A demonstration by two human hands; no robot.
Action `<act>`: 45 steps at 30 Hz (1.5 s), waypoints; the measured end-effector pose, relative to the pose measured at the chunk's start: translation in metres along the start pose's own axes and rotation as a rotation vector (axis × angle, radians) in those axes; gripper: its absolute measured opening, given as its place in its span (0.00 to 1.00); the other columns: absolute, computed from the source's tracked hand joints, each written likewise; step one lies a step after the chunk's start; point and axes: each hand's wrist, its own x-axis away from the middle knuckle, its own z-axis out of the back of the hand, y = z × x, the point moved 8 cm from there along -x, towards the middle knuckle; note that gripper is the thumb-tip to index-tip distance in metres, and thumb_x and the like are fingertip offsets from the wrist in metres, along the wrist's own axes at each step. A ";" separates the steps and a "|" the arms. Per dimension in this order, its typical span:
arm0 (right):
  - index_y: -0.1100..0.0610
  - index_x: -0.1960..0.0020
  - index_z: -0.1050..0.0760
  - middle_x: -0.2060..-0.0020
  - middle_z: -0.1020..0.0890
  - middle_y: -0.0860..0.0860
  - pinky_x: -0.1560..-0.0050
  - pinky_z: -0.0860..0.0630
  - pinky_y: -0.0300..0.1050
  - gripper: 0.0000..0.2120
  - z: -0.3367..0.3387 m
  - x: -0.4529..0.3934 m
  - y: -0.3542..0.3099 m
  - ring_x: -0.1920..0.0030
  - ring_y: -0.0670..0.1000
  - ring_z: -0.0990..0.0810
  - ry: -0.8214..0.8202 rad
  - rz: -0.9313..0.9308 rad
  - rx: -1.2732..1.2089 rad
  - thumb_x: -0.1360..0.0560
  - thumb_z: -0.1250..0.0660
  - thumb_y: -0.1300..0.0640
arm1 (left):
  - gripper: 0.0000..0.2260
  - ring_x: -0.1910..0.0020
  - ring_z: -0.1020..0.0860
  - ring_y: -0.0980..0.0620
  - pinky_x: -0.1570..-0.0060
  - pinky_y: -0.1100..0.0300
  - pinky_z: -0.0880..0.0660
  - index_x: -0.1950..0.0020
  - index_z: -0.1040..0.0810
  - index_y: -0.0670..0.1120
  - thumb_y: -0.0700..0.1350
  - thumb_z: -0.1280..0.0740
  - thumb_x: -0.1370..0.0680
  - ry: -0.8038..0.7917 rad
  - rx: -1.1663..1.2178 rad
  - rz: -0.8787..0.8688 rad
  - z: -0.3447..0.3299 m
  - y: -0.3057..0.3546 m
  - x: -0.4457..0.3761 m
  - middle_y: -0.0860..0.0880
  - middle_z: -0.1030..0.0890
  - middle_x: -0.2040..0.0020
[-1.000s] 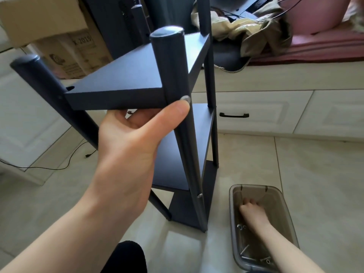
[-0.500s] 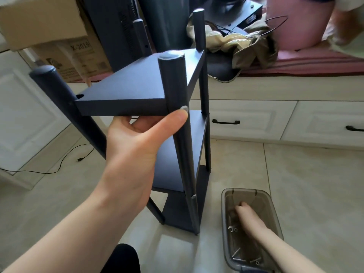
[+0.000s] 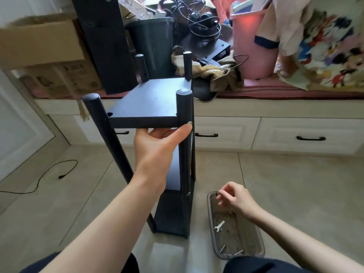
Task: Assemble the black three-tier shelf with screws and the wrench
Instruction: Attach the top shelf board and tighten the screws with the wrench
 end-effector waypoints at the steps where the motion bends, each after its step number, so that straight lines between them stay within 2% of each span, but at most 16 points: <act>1: 0.59 0.58 0.25 0.68 0.15 0.50 0.61 0.22 0.38 0.06 0.009 0.004 -0.018 0.69 0.45 0.17 0.021 0.011 -0.077 0.21 0.32 0.60 | 0.20 0.55 0.14 0.55 0.57 0.71 0.22 0.42 0.21 0.38 0.38 0.21 0.31 -0.001 0.003 0.006 0.000 0.000 0.000 0.51 0.13 0.56; 4: 0.61 0.53 0.24 0.68 0.19 0.52 0.66 0.22 0.42 0.05 0.029 0.016 -0.076 0.72 0.45 0.22 0.019 0.010 -0.376 0.19 0.38 0.64 | 0.17 0.57 0.14 0.57 0.60 0.73 0.24 0.46 0.20 0.41 0.37 0.20 0.32 0.001 0.014 0.008 0.000 0.000 -0.001 0.51 0.13 0.58; 7: 0.62 0.48 0.21 0.70 0.27 0.49 0.68 0.26 0.40 0.14 0.041 0.020 -0.130 0.73 0.45 0.30 -0.030 -0.034 -0.554 0.19 0.46 0.67 | 0.17 0.59 0.15 0.58 0.61 0.73 0.24 0.48 0.21 0.44 0.38 0.19 0.33 0.001 0.009 0.004 -0.001 0.002 -0.001 0.53 0.13 0.59; 11: 0.63 0.51 0.17 0.72 0.29 0.49 0.70 0.28 0.41 0.16 0.057 0.016 -0.189 0.74 0.47 0.33 -0.044 -0.074 -0.767 0.22 0.44 0.67 | 0.19 0.56 0.14 0.56 0.59 0.72 0.23 0.46 0.20 0.44 0.40 0.19 0.33 -0.006 0.010 0.010 -0.001 0.001 -0.002 0.52 0.13 0.58; 14: 0.60 0.65 0.15 0.73 0.29 0.50 0.71 0.30 0.41 0.21 0.055 0.009 -0.209 0.74 0.48 0.32 -0.059 -0.177 -0.869 0.19 0.40 0.57 | 0.20 0.55 0.14 0.54 0.58 0.70 0.22 0.45 0.20 0.42 0.39 0.19 0.33 -0.019 0.025 0.017 -0.001 0.002 -0.003 0.51 0.13 0.56; 16: 0.59 0.63 0.17 0.70 0.28 0.51 0.70 0.28 0.41 0.23 0.049 0.004 -0.219 0.72 0.48 0.30 -0.080 -0.230 -0.843 0.19 0.40 0.47 | 0.20 0.55 0.14 0.53 0.57 0.69 0.22 0.44 0.21 0.43 0.39 0.19 0.33 -0.027 0.040 0.022 -0.001 0.002 -0.003 0.50 0.13 0.56; 18: 0.61 0.54 0.20 0.64 0.24 0.54 0.64 0.24 0.41 0.25 0.045 -0.003 -0.228 0.65 0.51 0.26 -0.091 -0.250 -0.816 0.21 0.39 0.39 | 0.19 0.55 0.14 0.53 0.58 0.69 0.22 0.45 0.20 0.44 0.38 0.19 0.33 -0.030 0.043 0.019 -0.001 0.003 -0.002 0.50 0.13 0.56; 20: 0.64 0.44 0.21 0.52 0.19 0.58 0.47 0.22 0.48 0.31 0.039 -0.011 -0.241 0.51 0.57 0.19 -0.114 -0.236 -0.852 0.24 0.38 0.35 | 0.19 0.54 0.14 0.54 0.58 0.69 0.22 0.46 0.21 0.45 0.37 0.19 0.33 -0.029 0.050 0.018 -0.002 0.004 -0.003 0.50 0.13 0.56; 21: 0.65 0.40 0.22 0.44 0.18 0.59 0.37 0.25 0.54 0.33 0.035 -0.014 -0.249 0.43 0.60 0.19 -0.145 -0.227 -0.892 0.24 0.38 0.35 | 0.19 0.55 0.14 0.54 0.58 0.70 0.23 0.45 0.21 0.45 0.37 0.19 0.33 -0.026 0.052 0.019 -0.002 0.004 -0.003 0.51 0.13 0.56; 22: 0.64 0.37 0.23 0.39 0.19 0.60 0.33 0.28 0.58 0.33 0.030 -0.015 -0.256 0.38 0.62 0.21 -0.178 -0.224 -0.940 0.24 0.37 0.36 | 0.20 0.55 0.14 0.55 0.59 0.71 0.23 0.44 0.22 0.45 0.37 0.19 0.33 -0.022 0.053 0.022 -0.002 0.004 -0.002 0.52 0.13 0.56; 23: 0.62 0.35 0.23 0.38 0.20 0.60 0.33 0.28 0.61 0.30 0.025 -0.015 -0.264 0.36 0.63 0.22 -0.204 -0.215 -0.987 0.24 0.36 0.38 | 0.21 0.56 0.14 0.56 0.60 0.72 0.23 0.43 0.22 0.44 0.37 0.19 0.33 -0.020 0.056 0.025 -0.002 0.004 -0.002 0.52 0.13 0.56; 25: 0.61 0.35 0.24 0.39 0.19 0.60 0.42 0.22 0.61 0.22 0.021 -0.015 -0.273 0.37 0.63 0.21 -0.205 -0.174 -1.030 0.22 0.36 0.47 | 0.22 0.57 0.14 0.56 0.61 0.72 0.24 0.42 0.23 0.42 0.37 0.19 0.33 -0.019 0.057 0.020 -0.001 0.005 -0.002 0.52 0.13 0.56; 27: 0.61 0.34 0.25 0.40 0.19 0.60 0.54 0.19 0.56 0.19 0.019 -0.016 -0.271 0.41 0.63 0.19 -0.184 -0.146 -1.056 0.21 0.38 0.54 | 0.23 0.57 0.14 0.56 0.61 0.71 0.23 0.42 0.23 0.41 0.37 0.19 0.33 -0.020 0.059 0.014 -0.001 0.006 -0.002 0.51 0.13 0.57; 30: 0.61 0.37 0.23 0.45 0.17 0.59 0.63 0.19 0.51 0.16 0.017 -0.016 -0.272 0.53 0.60 0.16 -0.206 -0.098 -1.087 0.21 0.39 0.55 | 0.22 0.56 0.14 0.56 0.59 0.71 0.23 0.42 0.23 0.42 0.36 0.20 0.33 -0.032 0.063 -0.001 -0.003 0.006 -0.002 0.51 0.13 0.56; 36: 0.61 0.43 0.21 0.51 0.15 0.58 0.65 0.18 0.49 0.13 0.017 -0.016 -0.272 0.57 0.57 0.15 -0.214 -0.046 -1.121 0.20 0.39 0.54 | 0.19 0.56 0.14 0.55 0.59 0.70 0.23 0.45 0.21 0.42 0.36 0.20 0.32 -0.038 0.055 -0.010 -0.002 0.005 -0.003 0.50 0.13 0.57; 45: 0.61 0.46 0.22 0.55 0.15 0.57 0.66 0.18 0.47 0.09 0.025 -0.018 -0.273 0.61 0.55 0.15 -0.160 -0.030 -1.139 0.21 0.37 0.57 | 0.22 0.54 0.14 0.53 0.56 0.67 0.21 0.41 0.23 0.43 0.36 0.20 0.32 -0.053 0.046 -0.031 -0.005 0.006 -0.002 0.49 0.13 0.55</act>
